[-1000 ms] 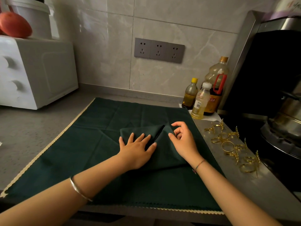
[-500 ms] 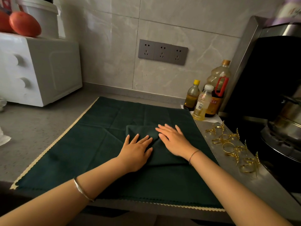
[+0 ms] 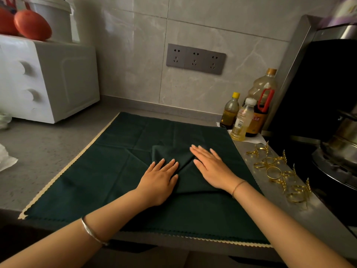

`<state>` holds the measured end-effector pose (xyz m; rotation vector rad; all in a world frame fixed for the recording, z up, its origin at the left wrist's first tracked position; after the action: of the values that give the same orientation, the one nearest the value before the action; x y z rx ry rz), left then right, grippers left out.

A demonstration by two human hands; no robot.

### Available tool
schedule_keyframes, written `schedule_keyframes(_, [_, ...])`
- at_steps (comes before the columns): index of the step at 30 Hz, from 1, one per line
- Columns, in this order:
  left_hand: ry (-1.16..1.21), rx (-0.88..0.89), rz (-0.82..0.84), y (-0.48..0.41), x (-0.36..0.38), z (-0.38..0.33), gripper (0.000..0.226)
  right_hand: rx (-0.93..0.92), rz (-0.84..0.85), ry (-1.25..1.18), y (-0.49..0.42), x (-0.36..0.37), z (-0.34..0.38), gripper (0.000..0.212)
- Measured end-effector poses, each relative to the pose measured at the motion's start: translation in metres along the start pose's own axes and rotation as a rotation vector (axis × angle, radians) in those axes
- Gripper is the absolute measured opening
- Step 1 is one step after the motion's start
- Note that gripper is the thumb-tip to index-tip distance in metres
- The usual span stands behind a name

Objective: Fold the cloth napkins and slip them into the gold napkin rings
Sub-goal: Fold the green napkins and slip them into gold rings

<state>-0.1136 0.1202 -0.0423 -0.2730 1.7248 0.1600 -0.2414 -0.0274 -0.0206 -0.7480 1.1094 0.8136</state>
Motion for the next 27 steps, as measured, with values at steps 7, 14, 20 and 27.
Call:
schedule_keyframes(7, [0.021,0.004,-0.016,0.0,0.002,0.0,0.051,-0.182,0.133,0.032,0.054,-0.012,0.01,0.066])
schedule_keyframes(14, [0.081,0.016,-0.061,0.003,0.001,0.0,0.047,-0.105,0.17,0.06,0.051,-0.029,-0.016,0.054])
schedule_keyframes(20, [0.202,0.028,-0.034,0.008,-0.002,-0.002,0.05,0.006,0.078,-0.558,0.04,-0.03,-0.036,0.024])
schedule_keyframes(27, [0.205,0.032,0.031,0.01,-0.005,0.002,0.066,0.076,-0.134,-0.69,0.029,-0.02,-0.031,0.006])
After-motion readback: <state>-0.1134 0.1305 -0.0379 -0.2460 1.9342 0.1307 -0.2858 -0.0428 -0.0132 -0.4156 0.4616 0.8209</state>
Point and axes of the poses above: each hand's wrist, its own y-axis away from the middle knuckle, its own x-axis out of the palm, z = x × y, the point moved 1 cm from there along -y, towards the middle knuckle, and after that the axes turned 4 degrees about -y, right-handed, at the moved point
